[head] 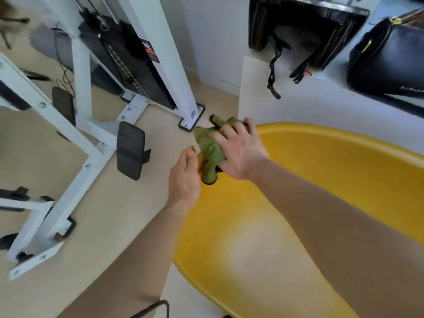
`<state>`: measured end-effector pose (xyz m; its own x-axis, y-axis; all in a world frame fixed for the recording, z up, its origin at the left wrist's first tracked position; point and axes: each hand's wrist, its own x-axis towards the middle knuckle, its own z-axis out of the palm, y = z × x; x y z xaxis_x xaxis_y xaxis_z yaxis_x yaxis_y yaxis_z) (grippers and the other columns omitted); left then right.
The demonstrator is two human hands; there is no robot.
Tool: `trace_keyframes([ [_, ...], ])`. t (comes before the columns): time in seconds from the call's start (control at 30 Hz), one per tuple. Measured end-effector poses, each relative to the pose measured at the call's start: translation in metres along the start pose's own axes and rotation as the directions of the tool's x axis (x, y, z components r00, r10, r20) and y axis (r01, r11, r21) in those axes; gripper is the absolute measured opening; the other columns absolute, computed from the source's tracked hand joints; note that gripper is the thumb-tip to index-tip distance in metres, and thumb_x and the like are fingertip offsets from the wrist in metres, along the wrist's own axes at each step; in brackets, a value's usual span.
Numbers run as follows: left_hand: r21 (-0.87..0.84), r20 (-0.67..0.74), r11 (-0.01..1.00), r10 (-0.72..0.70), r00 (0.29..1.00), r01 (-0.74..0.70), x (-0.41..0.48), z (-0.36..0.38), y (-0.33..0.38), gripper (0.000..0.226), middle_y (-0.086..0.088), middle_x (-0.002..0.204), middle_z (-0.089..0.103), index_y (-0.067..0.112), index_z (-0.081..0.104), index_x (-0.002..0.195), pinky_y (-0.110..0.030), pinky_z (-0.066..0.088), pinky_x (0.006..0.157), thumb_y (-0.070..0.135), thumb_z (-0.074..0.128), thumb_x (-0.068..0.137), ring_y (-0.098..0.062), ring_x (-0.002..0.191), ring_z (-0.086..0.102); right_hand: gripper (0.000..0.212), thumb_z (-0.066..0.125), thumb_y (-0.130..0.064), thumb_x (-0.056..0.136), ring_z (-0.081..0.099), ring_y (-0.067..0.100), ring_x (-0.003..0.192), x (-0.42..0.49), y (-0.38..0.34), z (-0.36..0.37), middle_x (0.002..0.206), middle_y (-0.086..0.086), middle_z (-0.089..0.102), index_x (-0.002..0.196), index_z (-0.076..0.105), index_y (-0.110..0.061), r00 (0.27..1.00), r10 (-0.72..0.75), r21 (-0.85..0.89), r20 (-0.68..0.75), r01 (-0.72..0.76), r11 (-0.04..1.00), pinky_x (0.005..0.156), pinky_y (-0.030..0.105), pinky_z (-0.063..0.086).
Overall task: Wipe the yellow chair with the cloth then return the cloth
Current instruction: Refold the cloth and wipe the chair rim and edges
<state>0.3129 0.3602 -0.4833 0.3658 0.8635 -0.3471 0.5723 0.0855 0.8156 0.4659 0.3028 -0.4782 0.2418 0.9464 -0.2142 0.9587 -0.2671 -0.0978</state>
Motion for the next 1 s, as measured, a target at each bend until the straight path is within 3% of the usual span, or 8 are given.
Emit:
trace_keyframes([
  [0.1, -0.192, 0.009, 0.977, -0.094, 0.996, 0.094, 0.0, -0.007, -0.005, 0.049, -0.001, 0.124, 0.064, 0.029, 0.055, 0.131, -0.046, 0.046, 0.105, 0.054, 0.03, 0.097, -0.018, 0.116, 0.06, 0.057, 0.035, -0.052, 0.084, 0.047, 0.034, 0.122, -0.002, -0.031, 0.01, 0.125, 0.001, 0.058, 0.134, 0.05, -0.031, 0.978, -0.206, -0.035, -0.039, 0.205, 0.978, 0.119, 0.058, 0.017],
  [0.2, 0.146, 0.049, 0.989, 0.009, 0.999, -0.016, -0.006, -0.001, -0.002, 0.051, 0.0, 0.138, 0.057, 0.029, 0.043, 0.144, -0.037, 0.04, 0.103, 0.051, 0.021, 0.104, -0.019, 0.119, 0.054, 0.06, 0.038, -0.056, 0.085, 0.05, 0.032, 0.126, 0.0, -0.001, 0.003, 0.13, 0.0, 0.057, 0.139, 0.047, -0.032, 0.968, -0.249, -0.098, -0.035, 0.245, 0.965, 0.121, 0.059, 0.014],
  [0.33, 0.524, 0.033, 0.844, 0.116, 0.993, -0.116, -0.004, 0.009, -0.004, 0.061, 0.0, 0.159, 0.035, 0.033, 0.026, 0.155, -0.051, 0.032, 0.114, 0.058, 0.011, 0.102, -0.026, 0.139, 0.042, 0.068, 0.02, -0.055, 0.083, 0.048, 0.037, 0.125, -0.013, 0.064, -0.004, 0.131, 0.006, 0.056, 0.142, 0.04, -0.031, 0.999, 0.052, -0.061, -0.005, -0.052, 0.997, 0.121, 0.062, 0.012],
  [0.47, 0.707, -0.033, 0.707, 0.058, 0.998, -0.017, -0.005, 0.02, -0.004, 0.056, -0.004, 0.161, 0.028, 0.033, 0.024, 0.153, -0.063, 0.016, 0.119, 0.056, 0.021, 0.102, -0.031, 0.146, 0.031, 0.06, 0.031, -0.053, 0.089, 0.049, 0.039, 0.123, -0.06, 0.124, 0.006, 0.13, 0.007, 0.057, 0.144, 0.039, -0.029, 0.946, 0.314, -0.021, -0.078, -0.317, 0.948, 0.12, 0.063, 0.016],
  [0.67, 0.744, 0.349, 0.45, 0.368, 0.862, -0.493, -0.03, 0.115, 0.066, 0.076, -0.006, 0.168, 0.006, 0.026, 0.01, 0.159, -0.053, 0.003, 0.123, 0.038, 0.05, 0.095, -0.028, 0.155, 0.004, 0.067, 0.055, -0.053, 0.087, 0.049, 0.039, 0.121, -0.139, 0.185, 0.019, 0.13, 0.007, 0.055, 0.146, 0.035, -0.028, 0.854, 0.509, -0.046, -0.109, -0.516, 0.855, 0.119, 0.065, 0.016],
  [0.8, 0.709, 0.469, 0.406, 0.337, 0.816, -0.576, -0.048, 0.181, 0.099, 0.077, -0.005, 0.169, -0.004, 0.026, 0.007, 0.16, -0.051, 0.001, 0.123, 0.039, 0.049, 0.096, -0.026, 0.155, -0.002, 0.06, 0.045, -0.042, 0.088, 0.051, 0.041, 0.119, -0.225, 0.23, 0.028, 0.134, 0.01, 0.053, 0.146, 0.034, -0.028, 0.7, 0.707, -0.012, -0.101, -0.711, 0.703, 0.118, 0.065, 0.017],
  [0.93, 0.674, 0.557, 0.385, 0.296, 0.776, -0.63, -0.093, 0.217, 0.102, 0.074, -0.005, 0.169, 0.001, 0.025, 0.013, 0.159, -0.048, 0.005, 0.123, 0.037, 0.049, 0.095, -0.024, 0.155, 0.003, 0.067, 0.054, -0.021, 0.084, 0.042, 0.042, 0.126, -0.335, 0.252, 0.037, 0.141, 0.01, 0.051, 0.148, 0.035, -0.027, 0.424, 0.905, 0.044, -0.033, -0.904, 0.425, 0.113, 0.06, 0.027],
  [1.0, 0.619, 0.636, 0.401, 0.251, 0.73, -0.676, -0.122, 0.229, 0.099, 0.074, -0.004, 0.168, 0.009, 0.024, 0.015, 0.159, -0.045, 0.012, 0.123, 0.037, 0.05, 0.094, -0.023, 0.154, 0.011, 0.067, 0.052, -0.019, 0.085, 0.036, 0.043, 0.134, -0.371, 0.241, 0.034, 0.151, 0.009, 0.047, 0.151, 0.039, -0.024, 0.392, 0.92, 0.196, 0.013, -0.903, 0.382, 0.111, 0.055, 0.033],
])
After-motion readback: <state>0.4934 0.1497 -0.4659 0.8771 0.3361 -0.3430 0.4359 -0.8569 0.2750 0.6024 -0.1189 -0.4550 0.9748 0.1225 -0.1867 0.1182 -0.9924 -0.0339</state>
